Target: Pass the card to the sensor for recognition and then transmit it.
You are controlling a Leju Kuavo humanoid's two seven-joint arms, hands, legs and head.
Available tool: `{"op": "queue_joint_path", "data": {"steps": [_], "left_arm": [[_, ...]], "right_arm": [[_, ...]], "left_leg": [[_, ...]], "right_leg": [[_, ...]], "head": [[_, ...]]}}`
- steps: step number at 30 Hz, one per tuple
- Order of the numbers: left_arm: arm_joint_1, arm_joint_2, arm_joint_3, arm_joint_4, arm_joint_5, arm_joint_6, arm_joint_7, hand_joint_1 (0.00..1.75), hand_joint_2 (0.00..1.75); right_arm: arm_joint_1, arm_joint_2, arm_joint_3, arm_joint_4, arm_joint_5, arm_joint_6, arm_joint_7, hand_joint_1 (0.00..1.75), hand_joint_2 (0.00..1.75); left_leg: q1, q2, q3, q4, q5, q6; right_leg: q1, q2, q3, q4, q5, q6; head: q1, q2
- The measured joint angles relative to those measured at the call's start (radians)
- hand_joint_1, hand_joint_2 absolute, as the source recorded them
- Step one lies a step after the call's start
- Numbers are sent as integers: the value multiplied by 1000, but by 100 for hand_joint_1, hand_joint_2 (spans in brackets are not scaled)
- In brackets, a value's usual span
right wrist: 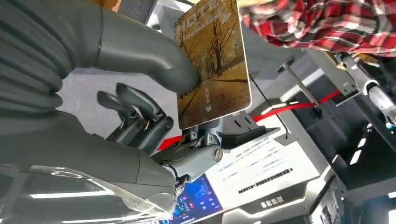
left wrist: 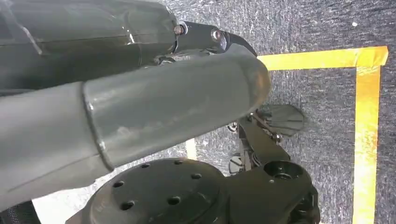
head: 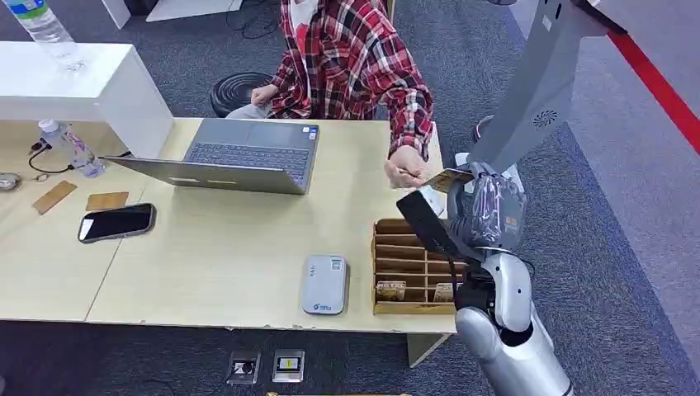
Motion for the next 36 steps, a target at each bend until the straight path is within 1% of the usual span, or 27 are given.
{"op": "queue_joint_path", "data": {"steps": [2, 4, 9, 11, 14, 17, 19, 21, 24, 27, 30, 36], "left_arm": [[0, 0, 0, 0, 0, 0, 0, 0, 0], [0, 0, 0, 0, 0, 1, 0, 0, 0], [-1, -2, 0, 0, -1, 3, -11, 0, 0], [-4, -2, 0, 0, -3, 2, -12, 0, 0], [-13, -5, 0, 0, -5, 1, -12, 0, 0], [-24, -8, 0, 0, -14, -3, -12, 0, 0], [-32, -8, 0, 0, -18, -5, -11, 0, 0], [-40, -10, 0, 0, -23, -8, -10, 0, 0], [-45, -11, 0, 0, -32, -10, -10, 0, 0], [-52, -11, 0, 0, -37, -10, -9, 0, 0], [-54, -11, 0, 0, -45, -10, -9, 0, 0], [-61, -11, 0, 0, -48, -13, -9, 0, 0]], "right_arm": [[3, 4, 0, 0, -31, 2, -10, 175, 175], [4, 7, 0, 2, -86, 14, -35, 175, 175], [7, 39, 5, 54, -186, 60, -125, 175, 175], [6, 58, 19, 89, -205, 87, -158, 175, 175], [-5, 90, 48, 145, -230, 127, -188, 175, 175], [-24, 120, 85, 192, -281, 187, -223, 175, 175], [-38, 138, 106, 221, -309, 203, -236, 175, 175], [-47, 159, 125, 259, -362, 214, -253, 175, 175], [-56, 173, 141, 303, -481, 245, -285, 175, 175], [-67, 182, 151, 355, -540, 255, -300, 175, 175], [-77, 188, 163, 397, -572, 255, -309, 175, 175], [-101, 210, 194, 485, -518, 231, -299, 175, 175]], "left_leg": [[0, 0, 0, 0, 0, 0], [0, 0, 0, 0, 0, 0], [0, 0, 0, 0, 0, 0], [0, 0, 0, 0, 0, 0], [0, 0, 0, 0, 0, 0], [0, 0, -1, 0, 0, 0], [0, 0, -1, 0, 0, 0], [0, -1, -1, 0, 0, 0], [0, 0, -1, 0, 0, 0], [0, -1, -1, 0, 0, 0], [0, 0, -1, 0, 0, 0], [0, 0, -1, 0, 0, 0]], "right_leg": [[0, 0, 0, 0, 0, 0], [0, 0, 0, 0, 0, 0], [0, 0, 0, 0, 0, 0], [0, 0, 0, 0, 0, 0], [0, 0, 0, 0, 0, 0], [0, 0, 0, 0, 0, 0], [0, 0, 0, 0, 0, 0], [0, -1, 0, 0, 0, 0], [0, 0, 0, 0, 0, 0], [0, 0, 0, 0, 0, 0], [0, 0, 0, 0, 0, 0], [0, 0, 0, 0, 0, 0]], "head": [[0, 0], [0, 0], [0, 0], [0, 0], [0, 0], [0, 0], [0, 0], [0, 0], [0, 0], [0, 0], [0, 0], [0, 0]]}}
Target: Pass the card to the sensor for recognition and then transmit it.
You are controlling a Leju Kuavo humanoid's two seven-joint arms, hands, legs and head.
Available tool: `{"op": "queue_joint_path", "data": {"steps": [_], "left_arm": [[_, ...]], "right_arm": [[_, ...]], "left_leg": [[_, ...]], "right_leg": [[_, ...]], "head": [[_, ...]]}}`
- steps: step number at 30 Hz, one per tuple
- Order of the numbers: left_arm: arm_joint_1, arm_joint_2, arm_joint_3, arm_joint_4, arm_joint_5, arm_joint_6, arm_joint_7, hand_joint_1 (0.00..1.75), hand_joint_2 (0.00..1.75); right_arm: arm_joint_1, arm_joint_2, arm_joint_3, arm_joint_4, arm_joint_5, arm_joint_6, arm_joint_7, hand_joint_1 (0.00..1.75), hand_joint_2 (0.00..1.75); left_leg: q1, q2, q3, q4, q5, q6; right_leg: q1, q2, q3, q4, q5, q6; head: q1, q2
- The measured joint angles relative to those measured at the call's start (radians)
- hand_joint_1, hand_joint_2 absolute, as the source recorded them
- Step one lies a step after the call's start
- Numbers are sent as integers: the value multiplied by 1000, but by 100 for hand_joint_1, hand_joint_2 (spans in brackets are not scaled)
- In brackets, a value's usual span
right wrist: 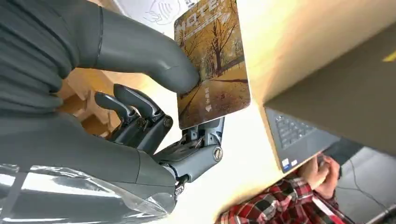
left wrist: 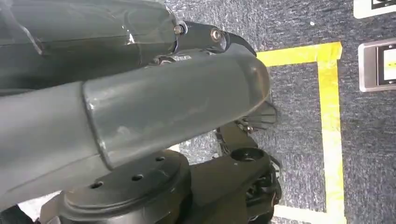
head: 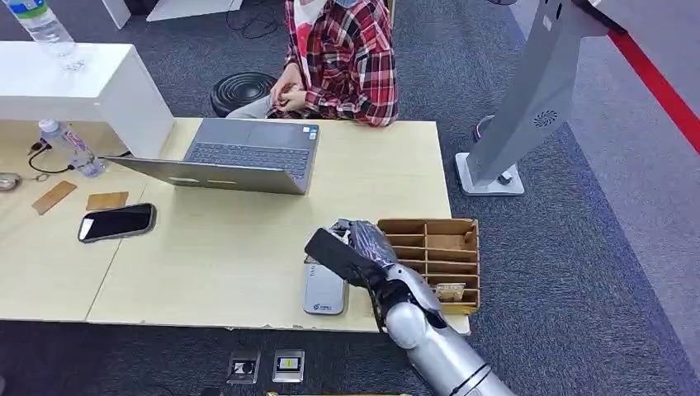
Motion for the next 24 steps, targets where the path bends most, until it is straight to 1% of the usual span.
{"op": "queue_joint_path", "data": {"steps": [12, 21, 24], "left_arm": [[0, -2, 0, 0, -7, -2, 0, 0, 0], [3, -2, 1, 0, -15, 1, 0, 0, 0], [4, -2, 1, 0, -18, 1, 0, 0, 0]], "right_arm": [[-24, 45, 41, 118, 117, -64, 25, 175, 175], [-26, 67, 53, 153, 208, -72, 50, 175, 175], [-26, 71, 61, 157, 261, -72, 62, 175, 175]], "left_leg": [[0, 0, 0, 0, 0, 0], [0, 0, 0, 0, 0, 0], [0, 0, 0, 0, 0, 0]], "right_leg": [[0, 0, 0, 0, 0, 0], [0, 0, 0, 0, 0, 0], [0, 0, 0, 0, 0, 0]], "head": [[0, 0], [0, 0], [0, 0]]}}
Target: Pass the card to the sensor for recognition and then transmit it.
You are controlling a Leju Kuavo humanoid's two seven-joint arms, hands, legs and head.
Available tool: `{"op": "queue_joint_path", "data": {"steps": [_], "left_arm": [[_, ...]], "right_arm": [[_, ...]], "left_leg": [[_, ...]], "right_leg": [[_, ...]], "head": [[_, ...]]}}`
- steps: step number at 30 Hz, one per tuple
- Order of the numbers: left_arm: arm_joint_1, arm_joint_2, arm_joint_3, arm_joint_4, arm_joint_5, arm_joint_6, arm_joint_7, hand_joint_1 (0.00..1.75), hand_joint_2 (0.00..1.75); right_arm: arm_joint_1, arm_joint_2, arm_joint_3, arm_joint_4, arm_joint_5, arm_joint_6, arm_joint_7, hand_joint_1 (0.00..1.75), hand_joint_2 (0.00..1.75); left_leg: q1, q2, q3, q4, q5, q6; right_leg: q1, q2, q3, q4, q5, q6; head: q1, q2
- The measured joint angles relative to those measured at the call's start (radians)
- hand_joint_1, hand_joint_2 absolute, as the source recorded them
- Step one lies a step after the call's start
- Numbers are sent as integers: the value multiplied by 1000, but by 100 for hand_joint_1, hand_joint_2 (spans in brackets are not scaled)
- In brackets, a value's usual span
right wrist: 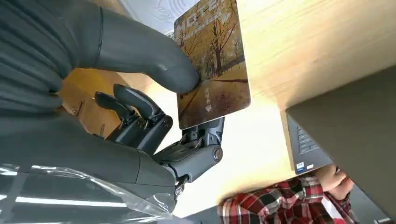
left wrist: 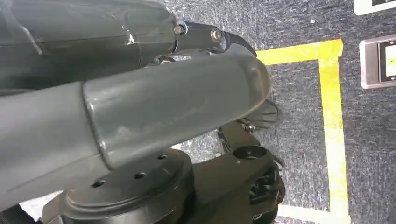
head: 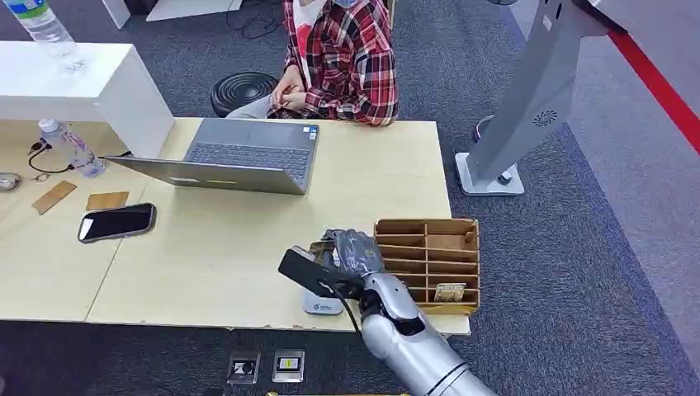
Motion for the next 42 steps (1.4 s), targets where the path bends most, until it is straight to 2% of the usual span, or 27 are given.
{"op": "queue_joint_path", "data": {"steps": [7, 17, 27, 42], "left_arm": [[0, 0, 5, 0, -10, 0, 2, 0, 0], [-3, -2, 17, 0, -45, -6, 21, 0, 0], [-13, -3, 17, 0, -70, -12, 32, 0, 0], [-14, -6, 17, 0, -93, -19, 51, 0, 0]], "right_arm": [[-9, 9, 38, 0, 175, 3, 59, 175, 175], [-42, 21, 82, 0, 336, 35, 101, 175, 175], [-68, 43, 114, 16, 358, 55, 82, 175, 175], [-70, 55, 124, 156, 325, -12, 90, 175, 175]], "left_leg": [[0, 0, 0, 0, 0, 0], [0, 0, 0, 0, 0, 0], [0, 0, 0, 0, 0, 0], [0, 0, 0, 0, 0, 0]], "right_leg": [[0, 0, 0, 0, 0, 0], [0, 0, 0, 0, 0, 0], [0, 0, 0, 0, 0, 0], [0, 0, 0, 0, 0, 0]], "head": [[0, 0], [0, 0], [0, 0], [0, 0]]}}
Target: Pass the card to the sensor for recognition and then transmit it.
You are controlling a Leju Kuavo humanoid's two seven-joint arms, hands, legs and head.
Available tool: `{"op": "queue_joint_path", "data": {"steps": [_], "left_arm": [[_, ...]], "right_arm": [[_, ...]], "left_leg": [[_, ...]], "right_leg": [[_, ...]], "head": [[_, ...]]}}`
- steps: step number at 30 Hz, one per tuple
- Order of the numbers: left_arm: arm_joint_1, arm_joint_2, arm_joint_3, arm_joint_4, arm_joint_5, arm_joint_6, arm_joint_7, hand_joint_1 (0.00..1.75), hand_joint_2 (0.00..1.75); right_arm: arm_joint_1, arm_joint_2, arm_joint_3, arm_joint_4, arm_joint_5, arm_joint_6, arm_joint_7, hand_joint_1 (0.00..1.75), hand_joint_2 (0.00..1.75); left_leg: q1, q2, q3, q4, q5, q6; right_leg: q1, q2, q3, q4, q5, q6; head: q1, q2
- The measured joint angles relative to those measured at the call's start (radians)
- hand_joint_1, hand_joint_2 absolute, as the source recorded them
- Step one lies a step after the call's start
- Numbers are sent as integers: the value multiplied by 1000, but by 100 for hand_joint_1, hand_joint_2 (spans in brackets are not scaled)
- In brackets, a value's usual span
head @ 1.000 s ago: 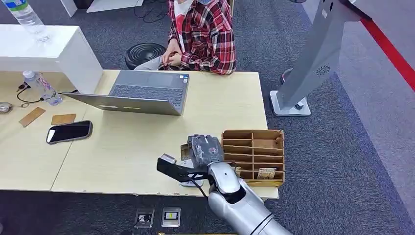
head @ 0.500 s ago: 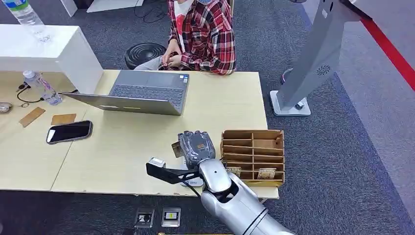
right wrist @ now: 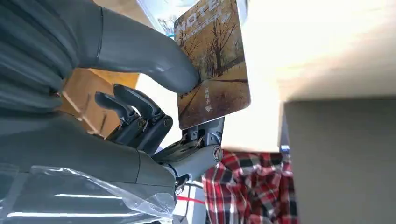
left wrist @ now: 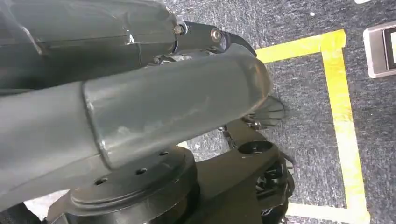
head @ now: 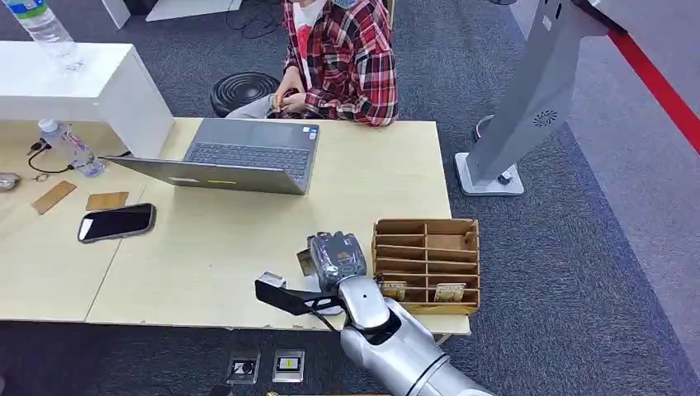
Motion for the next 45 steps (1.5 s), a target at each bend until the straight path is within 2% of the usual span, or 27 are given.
{"op": "queue_joint_path", "data": {"steps": [10, 18, 23, 30, 36, 45], "left_arm": [[-1, -2, 0, 0, -11, -2, 10, 0, 0], [3, -2, 0, 0, -15, 0, 13, 0, 0], [10, -2, 6, 0, -21, 0, 13, 0, 0], [20, -2, 16, 0, -22, 2, 13, 0, 0], [28, -1, 32, 0, -31, 6, 13, 0, 0], [31, -1, 33, 0, -45, 8, 13, 0, 0]], "right_arm": [[-15, 16, -1, 125, -19, -45, 2, 175, 175], [-35, 14, -28, 132, 3, -81, 67, 175, 175], [-45, -4, -72, 50, 58, -85, 140, 175, 175], [-61, -56, -141, -143, 115, -96, 216, 175, 175], [-61, -144, -232, -377, 141, -108, 291, 175, 175], [-59, -216, -347, -400, 68, -143, 303, 175, 175]], "left_leg": [[0, 0, 1, 0, 0, 0], [0, 1, 2, 0, 0, 0], [0, 1, 2, 0, 0, 0], [0, 2, 1, 0, 0, 0], [0, 2, 1, 0, 0, 0], [0, 2, 1, 1, 0, 0]], "right_leg": [[0, 0, 1, 0, 0, 0], [0, 1, 1, 0, 0, 0], [0, 1, 1, 0, 0, 0], [0, 2, 0, 0, 0, 0], [0, 1, 0, 0, 0, 0], [0, 2, 0, 0, 0, 0]], "head": [[0, 0], [0, 0], [0, 0], [0, 0], [0, 0], [0, 0]]}}
